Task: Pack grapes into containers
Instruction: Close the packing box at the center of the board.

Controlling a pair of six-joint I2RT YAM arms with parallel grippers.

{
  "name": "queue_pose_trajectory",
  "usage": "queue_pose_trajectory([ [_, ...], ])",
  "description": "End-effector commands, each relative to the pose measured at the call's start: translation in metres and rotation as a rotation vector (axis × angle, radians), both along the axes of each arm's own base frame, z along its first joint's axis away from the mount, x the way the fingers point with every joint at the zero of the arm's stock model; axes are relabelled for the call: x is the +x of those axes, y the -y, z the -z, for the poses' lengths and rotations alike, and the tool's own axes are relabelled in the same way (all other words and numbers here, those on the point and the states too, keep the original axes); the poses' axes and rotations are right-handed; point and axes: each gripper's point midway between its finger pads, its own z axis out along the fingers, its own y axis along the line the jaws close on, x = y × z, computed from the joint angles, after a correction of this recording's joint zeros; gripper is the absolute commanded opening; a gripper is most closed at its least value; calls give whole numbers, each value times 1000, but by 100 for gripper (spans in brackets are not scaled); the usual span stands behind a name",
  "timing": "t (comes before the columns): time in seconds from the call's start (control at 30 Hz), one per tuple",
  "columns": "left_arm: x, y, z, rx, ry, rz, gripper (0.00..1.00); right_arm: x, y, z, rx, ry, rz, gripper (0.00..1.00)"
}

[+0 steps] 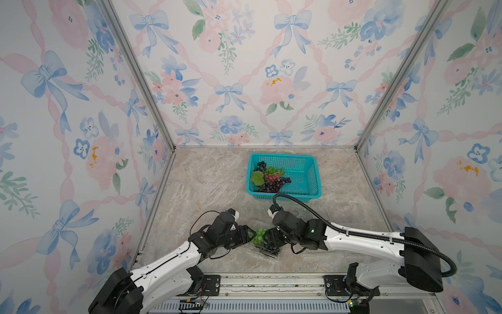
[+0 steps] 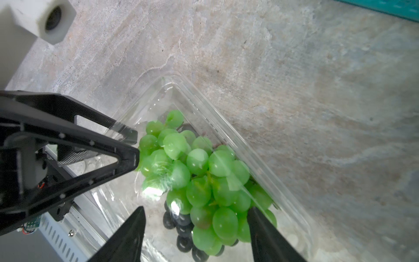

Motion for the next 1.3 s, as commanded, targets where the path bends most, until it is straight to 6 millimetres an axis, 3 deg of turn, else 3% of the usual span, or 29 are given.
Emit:
queue_pose_trajectory([
  [0.0,17,21,-22,-60,78,15,64,-5,18,17,-62,-43,26,71],
  [0.2,35,45,-34,-75,131,57,64,-4,26,16,-74,-32,50,71],
  [0.37,44,48,-32,-48,159,72,63,-3,32,14,-86,-22,63,71],
  [0.53,42,14,-21,-17,153,16,63,-3,36,14,-103,-12,59,71],
  [0.7,36,-21,-23,37,189,-37,65,-1,29,7,-99,14,19,72],
  [1.1,-11,-30,-5,-71,85,-3,60,2,-2,-6,-124,72,-97,75],
  [1.27,-20,-31,-1,-101,68,-2,59,7,-13,-17,-139,107,-120,75],
])
